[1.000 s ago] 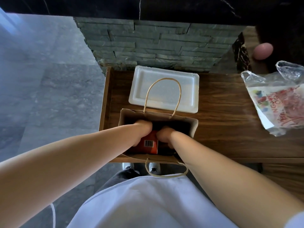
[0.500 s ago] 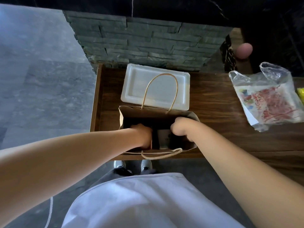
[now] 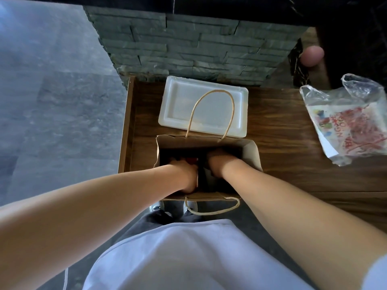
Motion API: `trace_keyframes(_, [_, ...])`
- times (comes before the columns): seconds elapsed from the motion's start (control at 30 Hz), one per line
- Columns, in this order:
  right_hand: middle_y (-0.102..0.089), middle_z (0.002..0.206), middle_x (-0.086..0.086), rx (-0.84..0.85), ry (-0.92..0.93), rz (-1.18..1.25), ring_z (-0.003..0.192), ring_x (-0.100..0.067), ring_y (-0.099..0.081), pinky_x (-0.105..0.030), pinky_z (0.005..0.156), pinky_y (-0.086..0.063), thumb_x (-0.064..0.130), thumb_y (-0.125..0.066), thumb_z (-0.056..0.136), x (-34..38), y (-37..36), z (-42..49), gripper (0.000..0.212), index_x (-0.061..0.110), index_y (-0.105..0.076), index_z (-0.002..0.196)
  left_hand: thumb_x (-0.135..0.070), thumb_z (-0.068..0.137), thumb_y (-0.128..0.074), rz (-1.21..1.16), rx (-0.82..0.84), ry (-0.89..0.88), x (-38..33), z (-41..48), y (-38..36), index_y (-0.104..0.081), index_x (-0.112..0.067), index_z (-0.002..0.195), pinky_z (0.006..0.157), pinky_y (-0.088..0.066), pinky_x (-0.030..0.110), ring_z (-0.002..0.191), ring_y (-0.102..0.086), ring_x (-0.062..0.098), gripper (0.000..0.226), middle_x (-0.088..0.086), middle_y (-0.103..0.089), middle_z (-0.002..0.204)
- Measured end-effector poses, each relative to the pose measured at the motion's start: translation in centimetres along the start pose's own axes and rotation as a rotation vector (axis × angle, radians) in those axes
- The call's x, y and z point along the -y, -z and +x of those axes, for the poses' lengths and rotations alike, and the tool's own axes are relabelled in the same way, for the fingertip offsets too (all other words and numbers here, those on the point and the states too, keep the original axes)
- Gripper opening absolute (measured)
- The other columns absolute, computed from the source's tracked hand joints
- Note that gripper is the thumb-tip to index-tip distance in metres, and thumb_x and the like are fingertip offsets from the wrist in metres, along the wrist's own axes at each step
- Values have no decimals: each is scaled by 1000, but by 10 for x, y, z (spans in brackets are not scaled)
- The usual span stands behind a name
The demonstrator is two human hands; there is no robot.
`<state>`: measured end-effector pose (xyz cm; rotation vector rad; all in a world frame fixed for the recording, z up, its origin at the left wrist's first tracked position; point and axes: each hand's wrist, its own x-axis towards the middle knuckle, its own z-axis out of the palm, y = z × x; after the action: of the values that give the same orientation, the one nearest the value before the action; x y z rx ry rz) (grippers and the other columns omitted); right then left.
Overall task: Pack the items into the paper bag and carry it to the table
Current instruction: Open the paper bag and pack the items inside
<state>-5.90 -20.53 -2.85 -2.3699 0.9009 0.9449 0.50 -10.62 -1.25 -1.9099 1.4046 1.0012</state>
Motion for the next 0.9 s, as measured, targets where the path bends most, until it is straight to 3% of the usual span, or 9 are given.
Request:
trace_keyframes(0.13, [-65,108,-13,-140,15,57,97,-30,-62,-32,77,-43,14,-50,92,2,-6,-5,18,11,-63,104,-28,90,-52,17,9,3,0,4,-2,-31,-20,147,101,-36,49,131,-38,36,62,13,-41,144])
trace_keyframes(0.23, [-66,107,-13,-138,6,129,89,-29,-62,-30,73,-40,16,-41,94,4,-10,-12,26,10,-63,107,-29,89,-53,40,23,-5,1,7,-3,-39,-18,143,97,-39,47,129,-40,35,57,11,-46,140])
trace_keyframes(0.43, [-54,131,-20,175,-23,-10,116,-35,-53,-33,95,-40,4,-42,96,8,-19,-20,34,0,-52,128,-29,92,-51,62,23,2,2,8,-3,-33,-20,146,98,-38,47,128,-41,33,58,9,-47,139])
trace_keyframes(0.6, [-59,108,-21,366,119,-200,81,-29,-50,-28,74,-37,0,-48,92,0,-20,-32,26,-2,-56,116,-28,94,-50,0,-1,-4,3,6,-4,-44,-14,139,91,-40,39,121,-49,29,48,11,-56,131])
trace_keyframes(0.77, [-58,122,-16,379,146,-283,109,-34,-56,-28,73,-36,7,-51,93,-1,-18,-35,29,2,-53,121,-25,93,-50,13,-2,-12,2,5,-4,-51,-13,133,77,-35,35,117,-52,29,42,11,-58,126])
trace_keyframes(0.83, [-57,127,-16,355,128,-271,114,-34,-55,-32,77,-39,13,-49,94,-3,-17,-34,32,8,-52,125,-25,94,-50,21,-4,-13,1,4,-3,-50,-14,135,79,-36,35,118,-51,29,43,11,-57,128])
trace_keyframes(0.9, [-53,132,-16,394,59,-262,118,-32,-51,-34,91,-38,16,-43,97,-7,-18,-27,35,9,-49,131,-25,94,-49,45,-1,-9,1,3,-2,-45,-14,139,87,-39,38,121,-49,31,46,12,-54,132])
